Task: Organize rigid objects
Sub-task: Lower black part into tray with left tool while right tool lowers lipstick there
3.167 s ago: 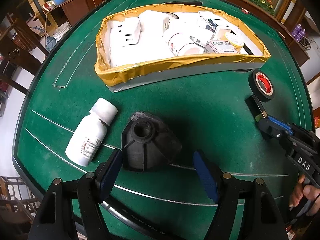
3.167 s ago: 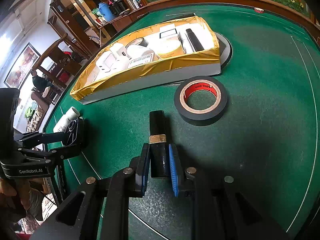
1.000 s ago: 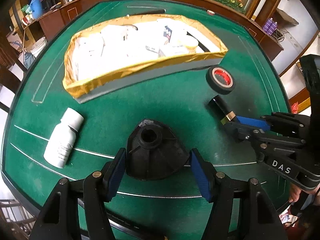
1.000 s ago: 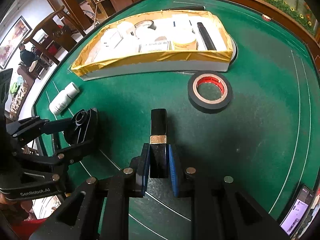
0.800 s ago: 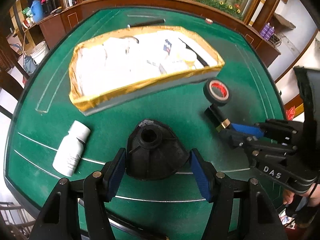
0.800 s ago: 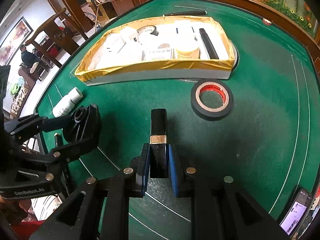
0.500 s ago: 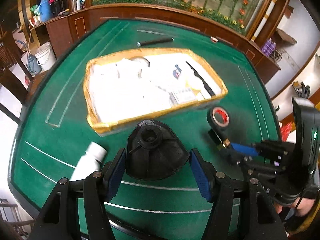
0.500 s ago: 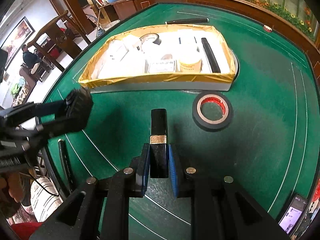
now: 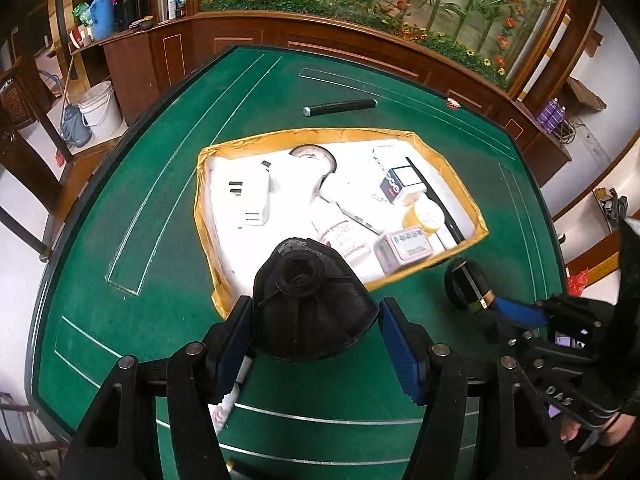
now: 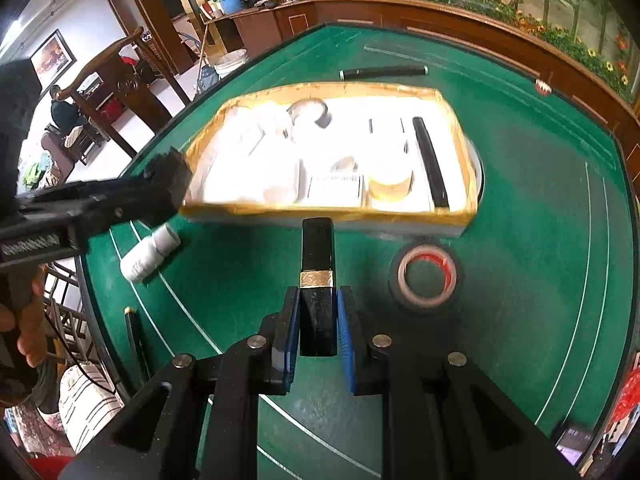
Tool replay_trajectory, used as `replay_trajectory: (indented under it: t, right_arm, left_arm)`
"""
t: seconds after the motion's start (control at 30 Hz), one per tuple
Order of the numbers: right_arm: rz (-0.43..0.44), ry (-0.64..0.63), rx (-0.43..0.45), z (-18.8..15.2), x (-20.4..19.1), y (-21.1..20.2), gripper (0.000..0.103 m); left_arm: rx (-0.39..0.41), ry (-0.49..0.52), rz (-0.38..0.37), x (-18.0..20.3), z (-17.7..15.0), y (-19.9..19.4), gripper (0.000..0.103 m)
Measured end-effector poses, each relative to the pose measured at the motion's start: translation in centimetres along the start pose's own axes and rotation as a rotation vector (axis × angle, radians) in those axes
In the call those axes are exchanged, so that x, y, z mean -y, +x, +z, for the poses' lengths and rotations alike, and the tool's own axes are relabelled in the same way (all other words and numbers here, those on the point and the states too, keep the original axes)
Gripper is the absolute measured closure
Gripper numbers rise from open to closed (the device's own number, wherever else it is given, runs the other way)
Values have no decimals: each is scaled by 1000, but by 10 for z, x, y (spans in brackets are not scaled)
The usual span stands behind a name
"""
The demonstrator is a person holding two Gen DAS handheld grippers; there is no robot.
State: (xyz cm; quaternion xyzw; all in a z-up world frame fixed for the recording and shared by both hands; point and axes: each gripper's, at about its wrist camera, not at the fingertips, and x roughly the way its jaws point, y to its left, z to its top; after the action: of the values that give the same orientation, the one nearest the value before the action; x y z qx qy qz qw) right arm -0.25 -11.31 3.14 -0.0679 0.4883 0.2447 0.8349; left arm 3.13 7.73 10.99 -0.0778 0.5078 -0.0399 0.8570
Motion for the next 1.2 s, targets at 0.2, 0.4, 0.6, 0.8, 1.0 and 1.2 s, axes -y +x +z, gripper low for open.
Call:
replay_trajectory:
  t: [0.2,0.4,0.6,0.8,1.0,1.2]
  right_arm:
    - [-6,0,23,23,-2,-1,86]
    - [-12,9,31,35,-2,3,86]
    - [-18,21,31,46,1,11,86]
    - [-33,11,32,64,1,22,86]
    - [-23,28,38,96,6,37,86]
    - [0,71,1,122,15,67,86]
  left_arm:
    - [-5,23,3,-1,8,9,36]
    - [-18,32,1,-7,16,19,36]
    - [-37,37,-8,-11,23,31,36]
    - [-75,31,-33,-18,29,48,36]
    - [-114,20,-48,-26,32,64,36]
    - [-138,25,-51,-30,34,74,36]
